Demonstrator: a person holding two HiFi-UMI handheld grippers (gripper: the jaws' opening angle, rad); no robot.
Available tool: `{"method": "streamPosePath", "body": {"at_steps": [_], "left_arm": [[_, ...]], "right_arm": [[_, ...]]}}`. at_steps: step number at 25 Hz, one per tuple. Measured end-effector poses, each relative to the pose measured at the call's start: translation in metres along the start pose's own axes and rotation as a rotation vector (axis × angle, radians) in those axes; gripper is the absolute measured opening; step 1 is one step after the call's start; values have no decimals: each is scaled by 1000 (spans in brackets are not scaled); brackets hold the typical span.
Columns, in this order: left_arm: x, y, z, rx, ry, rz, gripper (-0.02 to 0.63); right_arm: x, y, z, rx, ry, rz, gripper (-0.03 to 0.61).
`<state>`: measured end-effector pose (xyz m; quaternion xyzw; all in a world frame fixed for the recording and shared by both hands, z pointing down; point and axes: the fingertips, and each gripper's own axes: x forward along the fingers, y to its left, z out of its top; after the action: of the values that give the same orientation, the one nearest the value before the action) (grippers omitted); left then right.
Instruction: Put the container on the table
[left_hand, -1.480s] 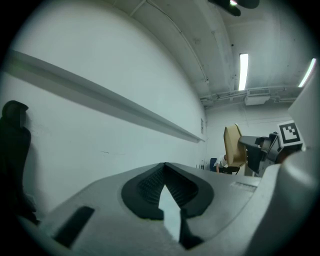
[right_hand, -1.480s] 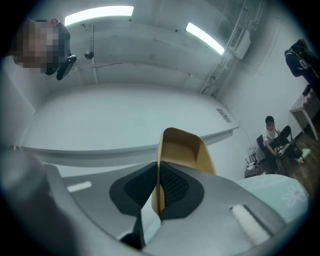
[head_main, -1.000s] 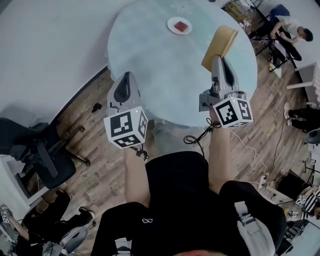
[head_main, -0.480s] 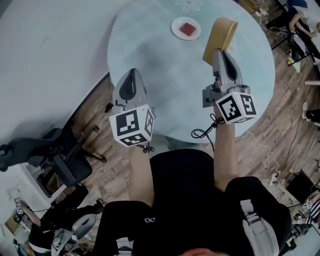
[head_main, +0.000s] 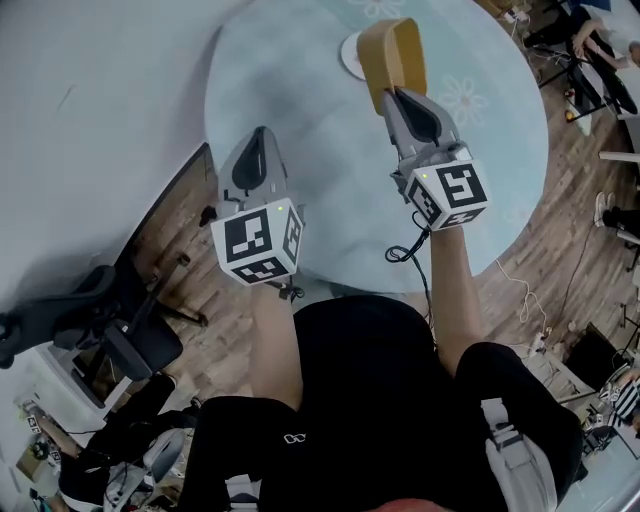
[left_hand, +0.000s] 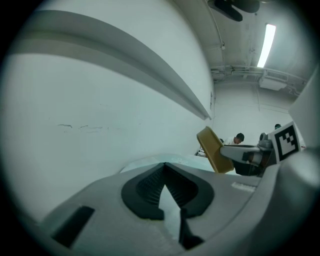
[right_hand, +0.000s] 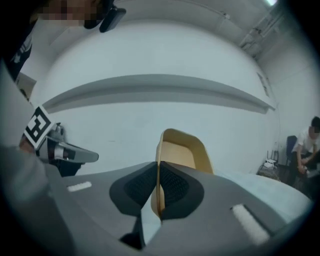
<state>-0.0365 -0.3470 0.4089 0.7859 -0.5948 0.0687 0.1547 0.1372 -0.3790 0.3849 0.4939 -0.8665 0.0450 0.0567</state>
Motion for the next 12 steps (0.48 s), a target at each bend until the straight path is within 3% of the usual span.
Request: {"method": "streamPosePath", "body": {"at_steps": [6,12], "left_arm": [[1,38,-3,-31,19,55,-2],[-10,86,-17,-58,32,101,-2]], "right_arm": [[82,15,-41,-196,184,154,28],[154,44,-139,-370,460,268,29]]}}
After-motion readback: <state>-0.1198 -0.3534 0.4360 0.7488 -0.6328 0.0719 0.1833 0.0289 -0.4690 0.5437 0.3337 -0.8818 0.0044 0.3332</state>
